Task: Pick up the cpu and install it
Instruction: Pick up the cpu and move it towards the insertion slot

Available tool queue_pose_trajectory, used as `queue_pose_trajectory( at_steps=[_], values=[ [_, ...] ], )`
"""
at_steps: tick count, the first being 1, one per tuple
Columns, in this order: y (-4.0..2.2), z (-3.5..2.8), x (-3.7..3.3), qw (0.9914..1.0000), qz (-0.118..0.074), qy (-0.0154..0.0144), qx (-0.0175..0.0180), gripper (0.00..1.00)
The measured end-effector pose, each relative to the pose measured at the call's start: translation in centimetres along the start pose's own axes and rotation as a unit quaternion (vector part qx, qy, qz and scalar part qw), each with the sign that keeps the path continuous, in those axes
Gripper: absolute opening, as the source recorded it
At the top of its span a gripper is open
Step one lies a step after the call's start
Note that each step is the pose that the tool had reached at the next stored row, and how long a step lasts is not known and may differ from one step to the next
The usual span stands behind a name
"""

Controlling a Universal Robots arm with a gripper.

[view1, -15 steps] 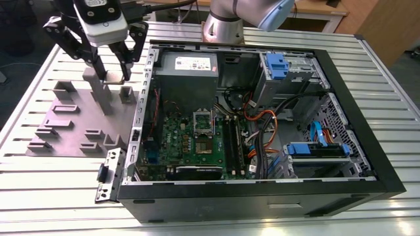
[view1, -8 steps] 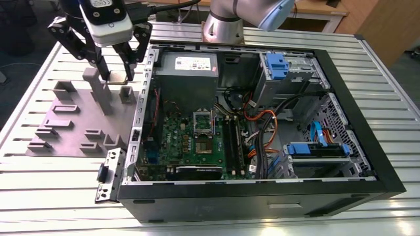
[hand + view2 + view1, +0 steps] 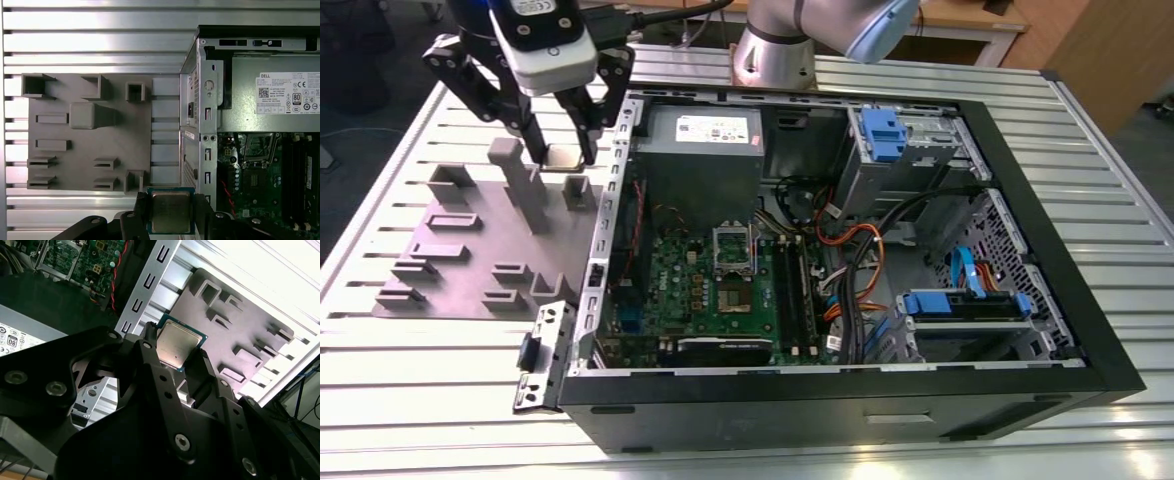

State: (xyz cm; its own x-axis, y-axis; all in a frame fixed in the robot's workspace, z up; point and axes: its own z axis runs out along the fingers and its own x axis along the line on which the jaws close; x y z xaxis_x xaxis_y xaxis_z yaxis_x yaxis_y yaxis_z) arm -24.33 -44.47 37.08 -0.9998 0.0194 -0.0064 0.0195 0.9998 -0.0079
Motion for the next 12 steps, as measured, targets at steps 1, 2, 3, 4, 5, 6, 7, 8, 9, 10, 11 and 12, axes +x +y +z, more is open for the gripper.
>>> queue_pose_trajectory(
  at_steps=[1, 2, 3, 4, 5, 6, 7, 8, 9, 10, 11, 12],
  values=[
    [0.00, 0.01, -0.08, 1.00000, 0.000, 0.0000, 0.0000, 0.47],
    [0.00, 0.01, -0.16, 1.00000, 0.000, 0.0000, 0.0000, 0.47],
    [-0.02, 0.01, -0.20, 1.00000, 0.000, 0.0000, 0.0000, 0.47],
    [-0.05, 0.01, -0.23, 1.00000, 0.000, 0.0000, 0.0000, 0.47],
    [-0.09, 0.01, -0.25, 1.00000, 0.000, 0.0000, 0.0000, 0.47],
    [-0.14, 0.02, -0.29, 1.00000, 0.000, 0.0000, 0.0000, 0.47],
    [-0.18, 0.02, -0.32, 1.00000, 0.000, 0.0000, 0.0000, 0.47],
    [-0.23, 0.02, -0.35, 1.00000, 0.000, 0.0000, 0.0000, 0.47],
    [-0.29, 0.03, -0.39, 1.00000, 0.000, 0.0000, 0.0000, 0.47],
    [-0.35, 0.03, -0.44, 1.00000, 0.000, 0.0000, 0.0000, 0.47],
    [-0.39, 0.03, -0.49, 1.00000, 0.000, 0.0000, 0.0000, 0.47],
    [-0.41, 0.03, -0.54, 1.00000, 0.000, 0.0000, 0.0000, 0.47]
  ],
)
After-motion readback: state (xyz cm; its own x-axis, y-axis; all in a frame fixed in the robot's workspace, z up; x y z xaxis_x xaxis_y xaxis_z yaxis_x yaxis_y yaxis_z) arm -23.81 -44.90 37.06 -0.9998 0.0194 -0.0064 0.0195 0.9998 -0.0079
